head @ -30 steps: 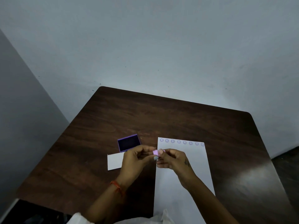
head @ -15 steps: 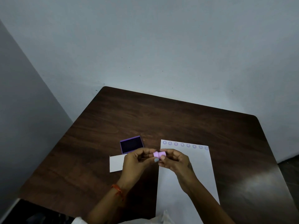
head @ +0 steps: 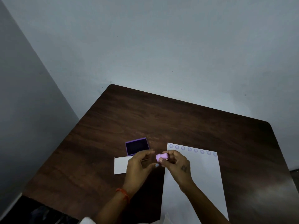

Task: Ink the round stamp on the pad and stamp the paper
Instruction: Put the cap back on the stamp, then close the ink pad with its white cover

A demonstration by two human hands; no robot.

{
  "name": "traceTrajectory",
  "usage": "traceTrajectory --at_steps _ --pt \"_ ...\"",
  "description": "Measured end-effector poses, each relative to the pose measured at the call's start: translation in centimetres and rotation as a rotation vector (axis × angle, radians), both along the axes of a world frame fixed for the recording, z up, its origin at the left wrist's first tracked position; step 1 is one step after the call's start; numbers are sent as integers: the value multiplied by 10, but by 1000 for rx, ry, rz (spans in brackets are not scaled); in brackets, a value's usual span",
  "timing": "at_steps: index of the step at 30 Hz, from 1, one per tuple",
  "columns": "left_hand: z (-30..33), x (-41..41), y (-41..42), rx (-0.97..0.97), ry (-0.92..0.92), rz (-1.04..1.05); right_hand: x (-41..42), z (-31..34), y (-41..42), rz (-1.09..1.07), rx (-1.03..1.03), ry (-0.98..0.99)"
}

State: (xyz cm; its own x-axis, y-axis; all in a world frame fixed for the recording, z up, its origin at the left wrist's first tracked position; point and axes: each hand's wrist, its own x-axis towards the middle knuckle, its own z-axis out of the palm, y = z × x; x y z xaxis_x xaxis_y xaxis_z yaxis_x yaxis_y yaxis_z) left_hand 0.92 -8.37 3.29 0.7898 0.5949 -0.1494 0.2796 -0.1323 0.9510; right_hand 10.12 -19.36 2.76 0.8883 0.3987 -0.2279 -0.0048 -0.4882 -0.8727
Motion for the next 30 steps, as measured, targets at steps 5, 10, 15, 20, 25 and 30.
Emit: traceTrajectory --at_steps 5,10,15,20,25,30 --pt "-16 -2 8 -15 97 21 4 -27 13 76 -86 -147" --pt "-25 -5 13 -14 113 35 3 -44 19 124 -232 -103" --pt "-23 -13 20 5 85 82 -2 -32 20 179 -353 -258" --pt "-15 -29 37 135 18 237 -21 -4 38 103 -147 -417" --pt "-19 -48 56 236 218 336 -39 -7 65 180 -137 -178" --pt "-29 -57 58 152 423 306 -48 -26 73 230 -283 -95"
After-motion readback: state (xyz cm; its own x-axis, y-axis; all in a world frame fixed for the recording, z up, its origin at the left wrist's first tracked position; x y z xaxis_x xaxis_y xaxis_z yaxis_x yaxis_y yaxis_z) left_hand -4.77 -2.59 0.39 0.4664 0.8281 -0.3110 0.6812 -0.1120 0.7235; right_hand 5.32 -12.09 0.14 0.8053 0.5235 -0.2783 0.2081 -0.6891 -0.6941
